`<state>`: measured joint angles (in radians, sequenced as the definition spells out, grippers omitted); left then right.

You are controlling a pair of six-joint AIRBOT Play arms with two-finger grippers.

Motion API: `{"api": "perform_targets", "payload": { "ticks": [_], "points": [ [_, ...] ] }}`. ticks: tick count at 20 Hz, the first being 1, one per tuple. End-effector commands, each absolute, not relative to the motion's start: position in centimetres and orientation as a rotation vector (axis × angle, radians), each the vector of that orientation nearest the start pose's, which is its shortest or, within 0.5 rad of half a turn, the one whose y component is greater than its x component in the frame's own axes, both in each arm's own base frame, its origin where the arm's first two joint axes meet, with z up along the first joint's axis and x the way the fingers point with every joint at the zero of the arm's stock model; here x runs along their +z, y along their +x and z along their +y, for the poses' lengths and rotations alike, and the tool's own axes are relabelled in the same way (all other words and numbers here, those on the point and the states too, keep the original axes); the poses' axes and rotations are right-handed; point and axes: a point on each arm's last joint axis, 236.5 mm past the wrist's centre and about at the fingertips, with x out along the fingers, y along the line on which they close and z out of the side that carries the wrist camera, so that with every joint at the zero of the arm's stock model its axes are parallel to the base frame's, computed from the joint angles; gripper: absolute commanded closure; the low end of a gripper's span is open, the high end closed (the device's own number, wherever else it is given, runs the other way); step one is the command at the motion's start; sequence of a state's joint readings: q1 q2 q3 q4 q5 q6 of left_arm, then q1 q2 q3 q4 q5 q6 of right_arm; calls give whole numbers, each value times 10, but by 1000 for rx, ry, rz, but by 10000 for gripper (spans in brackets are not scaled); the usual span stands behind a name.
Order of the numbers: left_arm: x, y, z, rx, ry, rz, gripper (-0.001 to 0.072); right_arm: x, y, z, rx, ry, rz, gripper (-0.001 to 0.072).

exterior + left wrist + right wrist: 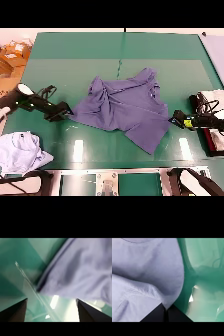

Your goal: Fold the shirts.

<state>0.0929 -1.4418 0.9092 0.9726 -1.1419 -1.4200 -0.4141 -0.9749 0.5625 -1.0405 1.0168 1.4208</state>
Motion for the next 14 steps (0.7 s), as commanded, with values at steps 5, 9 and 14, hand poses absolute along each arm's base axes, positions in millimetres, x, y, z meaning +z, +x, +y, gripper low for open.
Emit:
{"api": "perform_targets", "payload": {
  "ticks": [5,9,14],
  "points": [
    [-101,346,-126,-332,-692,1454,685,-58,278,-6,-45,681,1235,694],
    [-91,342,-127,-383,-643,1475,687,-57,277,-3,-37,691,1239,695],
    [21,366,-88,-378,-463,1313,687,21,306,-2,53,636,1122,696]
  ]
}}
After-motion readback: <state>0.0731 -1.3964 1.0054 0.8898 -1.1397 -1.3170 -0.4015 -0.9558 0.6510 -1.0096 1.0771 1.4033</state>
